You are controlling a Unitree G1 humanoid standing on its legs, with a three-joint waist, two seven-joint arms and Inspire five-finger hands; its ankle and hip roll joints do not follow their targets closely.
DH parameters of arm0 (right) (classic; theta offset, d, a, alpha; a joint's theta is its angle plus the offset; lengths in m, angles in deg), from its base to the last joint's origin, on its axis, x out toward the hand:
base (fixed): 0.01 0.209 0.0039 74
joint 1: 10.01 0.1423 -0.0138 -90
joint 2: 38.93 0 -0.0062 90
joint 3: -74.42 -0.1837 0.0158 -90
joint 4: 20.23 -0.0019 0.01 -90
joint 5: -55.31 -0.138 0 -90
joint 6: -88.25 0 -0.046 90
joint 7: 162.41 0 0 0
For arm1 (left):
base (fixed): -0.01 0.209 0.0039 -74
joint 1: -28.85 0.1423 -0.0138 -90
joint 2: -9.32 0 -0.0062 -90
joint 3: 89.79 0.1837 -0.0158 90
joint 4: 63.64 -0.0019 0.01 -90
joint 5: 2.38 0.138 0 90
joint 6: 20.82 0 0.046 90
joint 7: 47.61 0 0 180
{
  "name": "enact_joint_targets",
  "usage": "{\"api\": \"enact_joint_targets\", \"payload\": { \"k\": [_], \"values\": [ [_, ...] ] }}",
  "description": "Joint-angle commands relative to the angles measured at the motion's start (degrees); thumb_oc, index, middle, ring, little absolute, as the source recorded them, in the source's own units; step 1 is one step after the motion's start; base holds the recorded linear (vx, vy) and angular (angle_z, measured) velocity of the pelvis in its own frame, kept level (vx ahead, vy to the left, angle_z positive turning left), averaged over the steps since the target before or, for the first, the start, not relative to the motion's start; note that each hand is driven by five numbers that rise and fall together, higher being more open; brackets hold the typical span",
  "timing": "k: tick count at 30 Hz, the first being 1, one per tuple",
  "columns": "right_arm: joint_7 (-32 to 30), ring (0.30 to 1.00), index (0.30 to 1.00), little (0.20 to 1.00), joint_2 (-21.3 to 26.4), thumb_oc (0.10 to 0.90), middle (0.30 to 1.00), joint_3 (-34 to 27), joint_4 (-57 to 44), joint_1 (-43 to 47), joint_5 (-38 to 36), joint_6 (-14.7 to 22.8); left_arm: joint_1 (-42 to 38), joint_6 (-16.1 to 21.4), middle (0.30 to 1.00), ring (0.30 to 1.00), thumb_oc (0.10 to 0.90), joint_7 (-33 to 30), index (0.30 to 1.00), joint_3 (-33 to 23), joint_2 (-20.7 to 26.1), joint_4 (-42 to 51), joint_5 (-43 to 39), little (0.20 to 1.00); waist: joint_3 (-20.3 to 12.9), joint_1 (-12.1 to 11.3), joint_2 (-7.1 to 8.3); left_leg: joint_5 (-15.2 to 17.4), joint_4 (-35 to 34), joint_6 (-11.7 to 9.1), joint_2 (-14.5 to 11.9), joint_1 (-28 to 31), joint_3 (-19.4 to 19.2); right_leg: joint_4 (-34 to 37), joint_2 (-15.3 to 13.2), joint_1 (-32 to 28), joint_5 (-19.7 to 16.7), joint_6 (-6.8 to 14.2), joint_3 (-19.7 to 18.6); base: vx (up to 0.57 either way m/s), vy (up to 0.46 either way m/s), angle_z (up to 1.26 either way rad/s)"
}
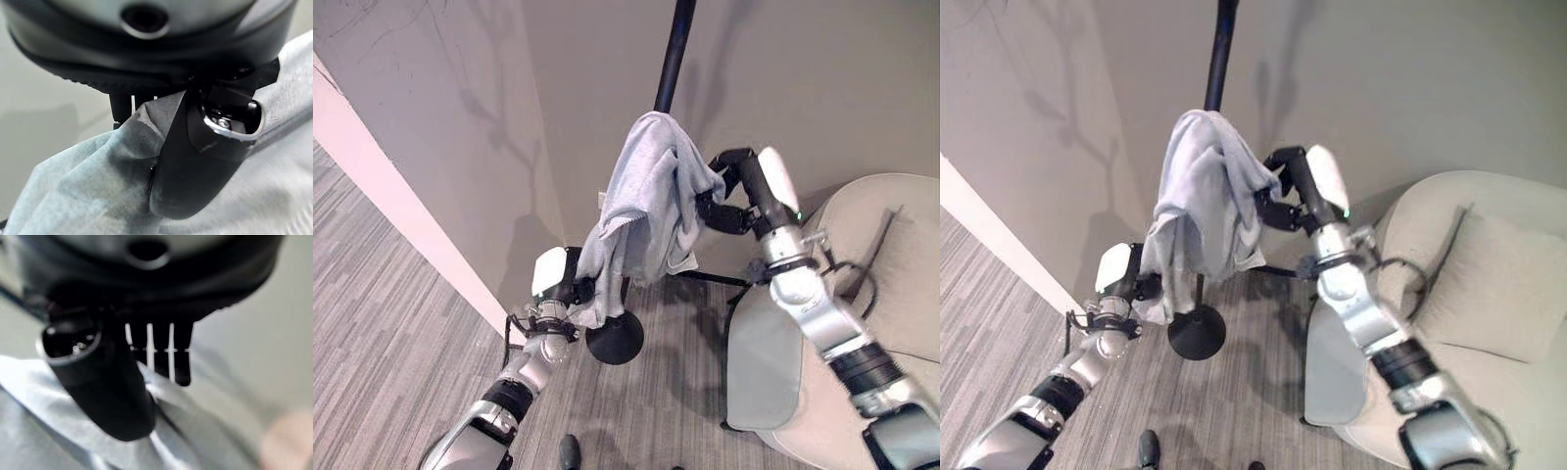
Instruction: Hang the clothes on the sofa on the clothes rack.
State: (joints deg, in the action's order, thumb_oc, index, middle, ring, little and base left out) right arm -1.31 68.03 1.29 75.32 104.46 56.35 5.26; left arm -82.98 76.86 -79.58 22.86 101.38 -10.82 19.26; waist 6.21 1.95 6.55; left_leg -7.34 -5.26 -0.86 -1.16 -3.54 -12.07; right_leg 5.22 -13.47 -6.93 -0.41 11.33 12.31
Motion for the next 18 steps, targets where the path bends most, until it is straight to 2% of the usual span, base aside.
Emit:
{"api": "enact_joint_targets", "payload": {
  "k": [1, 7, 9, 12, 14, 15, 16, 17, 18],
  "values": [
    [-0.25, 0.900, 0.900, 0.900, 4.20, 0.800, 0.900, -4.34, -3.38, 1.66, -4.54, 5.43, -0.46, -0.09, 0.300, 0.300, 0.400, -1.17, 0.300, -3.00, 3.35, -4.98, -1.78, 0.300, -3.30, -2.35, -1.20, 5.06, 0.26, -4.55, -6.46, 3.23, 0.05, -1.16, -3.16, 3.08, -5.05, 1.27, -1.05, 0.04, -0.031, 0.03],
    [3.88, 0.900, 0.900, 0.900, 0.58, 0.800, 0.900, -6.68, -5.85, -9.25, -9.74, 7.12, 5.19, 0.45, 0.300, 0.300, 0.400, -0.38, 0.300, -4.58, 2.37, -3.57, -2.26, 0.300, -4.30, -2.20, -1.86, 5.31, 0.26, -4.68, -6.52, 4.23, 0.08, -0.90, -3.22, 1.80, -4.82, 1.26, -0.53, 0.03, -0.019, 0.01],
    [7.68, 0.900, 0.900, 0.900, -1.49, 0.800, 0.900, -7.86, -5.24, -14.99, -14.81, 8.29, 7.92, 0.81, 0.300, 0.300, 0.400, 0.26, 0.300, -5.39, 1.71, -4.87, -2.58, 0.300, -4.71, -1.98, -2.27, 5.50, 0.26, -4.75, -6.55, 4.77, -0.36, -0.87, -3.42, 1.58, -4.82, 1.44, -0.27, 0.00, 0.000, 0.00],
    [8.72, 0.900, 0.900, 0.900, -4.07, 0.800, 0.900, -8.74, -2.78, -18.00, -18.57, 9.33, 9.65, 1.12, 0.300, 0.300, 0.400, 0.71, 0.300, -5.81, 1.00, -6.02, -2.86, 0.300, -5.05, -1.86, -2.50, 5.61, 0.26, -4.75, -6.52, 5.21, -0.66, -0.92, -3.56, 1.32, -4.87, 1.53, -0.12, 0.00, -0.004, -0.01],
    [11.28, 0.900, 0.900, 0.900, -7.19, 0.800, 0.900, -10.14, 0.20, -20.57, -25.61, 10.53, 11.24, 1.56, 0.300, 0.300, 0.400, 1.16, 0.300, -5.61, -0.03, -8.22, -3.19, 0.300, -5.24, -1.60, -2.78, 5.74, 0.26, -4.74, -6.47, 5.63, -1.04, -1.09, -3.76, 1.26, -5.05, 1.70, -0.11, 0.00, 0.000, -0.06],
    [13.61, 0.900, 0.900, 0.900, -10.13, 0.800, 0.900, -11.09, 2.74, -22.35, -32.74, 11.35, 12.48, 1.80, 0.300, 0.300, 0.400, 1.43, 0.300, -6.07, -1.09, -9.84, -4.69, 0.300, -5.45, -1.41, -2.96, 5.80, 0.26, -4.77, -6.50, 5.95, -1.46, -1.27, -3.93, 1.35, -5.26, 1.81, -0.10, -0.01, 0.005, -0.06],
    [14.54, 0.900, 0.900, 0.900, -11.78, 0.800, 0.900, -11.90, 4.21, -23.38, -36.69, 12.11, 13.14, 2.07, 0.300, 0.300, 0.400, 1.61, 0.300, -6.18, -1.69, -10.79, -5.51, 0.300, -5.60, -1.33, -3.03, 5.84, 0.26, -4.80, -6.47, 6.17, -1.73, -1.34, -4.02, 1.27, -5.29, 1.85, -0.11, 0.00, 0.007, -0.05],
    [14.55, 0.900, 0.900, 0.900, -11.78, 0.800, 0.900, -11.90, 4.21, -23.38, -36.70, 12.12, 13.14, 2.07, 0.300, 0.300, 0.400, 1.61, 0.300, -6.17, -1.69, -10.79, -5.51, 0.300, -5.60, -1.34, -3.03, 5.84, 0.26, -4.80, -6.47, 6.18, -1.73, -1.34, -4.02, 1.26, -5.29, 1.85, -0.12, 0.01, 0.006, -0.10],
    [15.57, 0.900, 0.900, 0.900, -14.38, 0.800, 0.900, -12.64, 7.28, -24.89, -41.94, 12.48, 14.34, 2.51, 0.300, 0.300, 0.400, 2.04, 0.300, -6.14, -2.46, -11.69, -6.89, 0.300, -5.88, -1.18, -3.10, 5.93, 0.26, -4.87, -6.46, 6.58, -1.95, -1.47, -4.15, 1.05, -5.46, 1.95, 0.10, 0.00, -0.001, -0.12]
  ]
}}
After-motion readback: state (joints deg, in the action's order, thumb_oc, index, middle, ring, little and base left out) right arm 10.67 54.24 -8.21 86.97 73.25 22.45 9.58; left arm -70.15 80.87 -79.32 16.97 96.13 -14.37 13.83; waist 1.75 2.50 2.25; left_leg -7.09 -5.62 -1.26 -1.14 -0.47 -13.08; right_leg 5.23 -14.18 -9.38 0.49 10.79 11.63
